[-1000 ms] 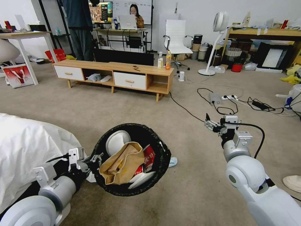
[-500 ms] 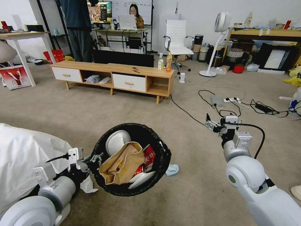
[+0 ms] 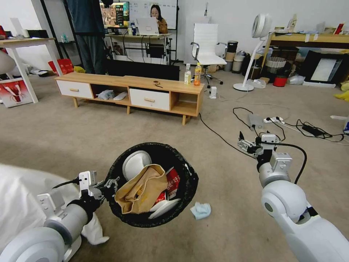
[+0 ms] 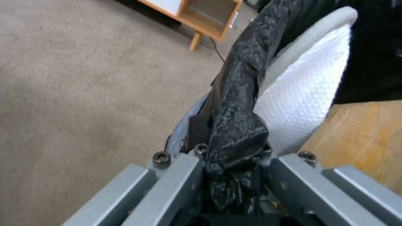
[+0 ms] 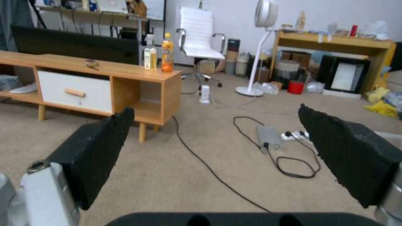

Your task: Pick up the trash bin and place the garbage on the floor into it.

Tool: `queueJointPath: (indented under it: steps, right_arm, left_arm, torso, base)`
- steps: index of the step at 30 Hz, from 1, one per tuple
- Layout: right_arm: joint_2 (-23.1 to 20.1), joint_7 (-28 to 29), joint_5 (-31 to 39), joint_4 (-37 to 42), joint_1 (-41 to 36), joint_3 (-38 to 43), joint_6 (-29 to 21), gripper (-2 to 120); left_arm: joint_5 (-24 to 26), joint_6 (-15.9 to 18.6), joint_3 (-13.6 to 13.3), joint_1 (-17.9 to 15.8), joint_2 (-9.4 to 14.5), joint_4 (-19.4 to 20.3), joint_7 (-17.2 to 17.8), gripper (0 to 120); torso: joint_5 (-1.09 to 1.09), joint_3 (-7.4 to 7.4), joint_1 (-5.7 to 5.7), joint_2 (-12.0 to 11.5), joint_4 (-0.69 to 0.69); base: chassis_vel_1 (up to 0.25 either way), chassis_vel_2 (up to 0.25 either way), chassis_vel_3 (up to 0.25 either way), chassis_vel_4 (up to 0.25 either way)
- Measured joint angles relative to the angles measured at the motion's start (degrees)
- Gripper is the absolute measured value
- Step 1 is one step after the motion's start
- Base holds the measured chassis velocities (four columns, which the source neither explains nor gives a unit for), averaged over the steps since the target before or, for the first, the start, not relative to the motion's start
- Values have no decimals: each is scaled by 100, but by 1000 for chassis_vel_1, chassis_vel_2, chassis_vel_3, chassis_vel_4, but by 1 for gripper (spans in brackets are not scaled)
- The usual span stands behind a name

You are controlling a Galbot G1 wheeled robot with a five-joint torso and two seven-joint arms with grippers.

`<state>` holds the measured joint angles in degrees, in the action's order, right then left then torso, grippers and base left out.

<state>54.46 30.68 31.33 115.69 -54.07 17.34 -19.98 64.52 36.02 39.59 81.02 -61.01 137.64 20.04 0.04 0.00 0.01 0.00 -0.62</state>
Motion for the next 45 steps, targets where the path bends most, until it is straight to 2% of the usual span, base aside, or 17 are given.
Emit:
queueJointPath:
  steps: [1,14,18,22,25,26,28,29,30,31,32,33,35,36,43,44,45]
  right_arm:
    - [0,0,-1,0,5,1,1,100]
    - [15,-2,-10,-31,20,-11,25,100]
    - [6,-61,-118,-105,17,-17,272,100]
    - [-18,-77,-140,-101,-12,-22,249,100]
    - [-105,-83,39,106,-130,9,-212,100]
    - [-105,-83,39,106,-130,9,-212,100]
    - [-255,-203,503,511,-312,120,-1148,100]
    - [-255,-203,503,511,-312,120,-1148,100]
    - [-337,-277,833,747,-391,169,-1726,100]
    - [-403,-321,1084,897,-451,180,-1999,100]
    - [-403,-321,1084,897,-451,180,-1999,100]
    - [-486,-452,1262,1017,-528,174,-2170,100]
    - [-630,-1011,1105,1066,-671,110,-2270,100]
    - [-630,-1011,1105,1066,-671,110,-2270,100]
    - [-929,-1963,623,1059,-973,-175,-2278,100]
    - [-1031,-2271,434,1028,-1102,-214,-2184,100]
    - [-1140,-2752,123,930,-1285,-232,-1875,100]
  left_arm:
    - [0,0,-1,-7,0,-3,1,2]
    - [11,0,0,-13,1,-17,7,2]
    - [12,0,-1,-13,7,-23,9,2]
    - [12,-1,-4,-13,8,-24,13,2]
    - [15,0,2,-5,14,-24,16,2]
    - [15,0,2,-5,14,-24,16,2]
    - [21,2,17,12,21,-28,17,2]
    - [21,2,17,12,21,-28,17,2]
    - [21,3,18,17,22,-35,19,2]
    - [21,5,18,18,22,-39,19,2]
    - [21,5,18,18,22,-39,19,2]
    - [23,7,17,18,20,-43,19,2]
    - [23,9,10,17,11,-48,20,2]
    - [23,9,10,17,11,-48,20,2]
    - [31,11,20,75,10,-44,6,2]
    - [32,11,24,83,11,-42,0,2]
    - [33,11,28,93,7,-41,-7,2]
  torso:
    - [-6,0,-1,0,0]
    - [-4,-1,-1,0,0]
    - [-5,0,0,0,-2]
    - [-5,1,0,0,3]
    - [-3,-1,0,0,-1]
    - [-3,-1,0,0,-1]
    - [-4,-1,-1,0,-2]
    - [-4,-1,-1,0,-2]
    - [-3,-1,-1,0,-2]
    - [-5,-1,-1,0,-1]
    - [-5,-1,-1,0,-1]
    - [-6,-1,-1,0,-1]
    - [-4,-1,-1,0,0]
    - [-4,-1,-1,0,0]
    - [-3,-1,-1,0,1]
    - [-4,-1,-1,0,2]
    - [-3,-1,-1,0,-1]
  base:
    - [-204,203,192,-204]
    - [-176,180,175,-177]
    - [-195,183,189,-194]
    - [-81,103,93,-88]
    - [0,0,0,0]
    - [0,0,0,0]
    - [21,-27,-11,16]
    - [0,0,0,0]
    - [0,0,0,0]
    - [0,0,0,0]
    - [0,0,0,0]
    - [0,0,0,0]
    - [0,0,0,0]
    - [0,0,0,0]
    - [0,0,0,0]
    - [0,0,0,0]
    - [0,0,0,0]
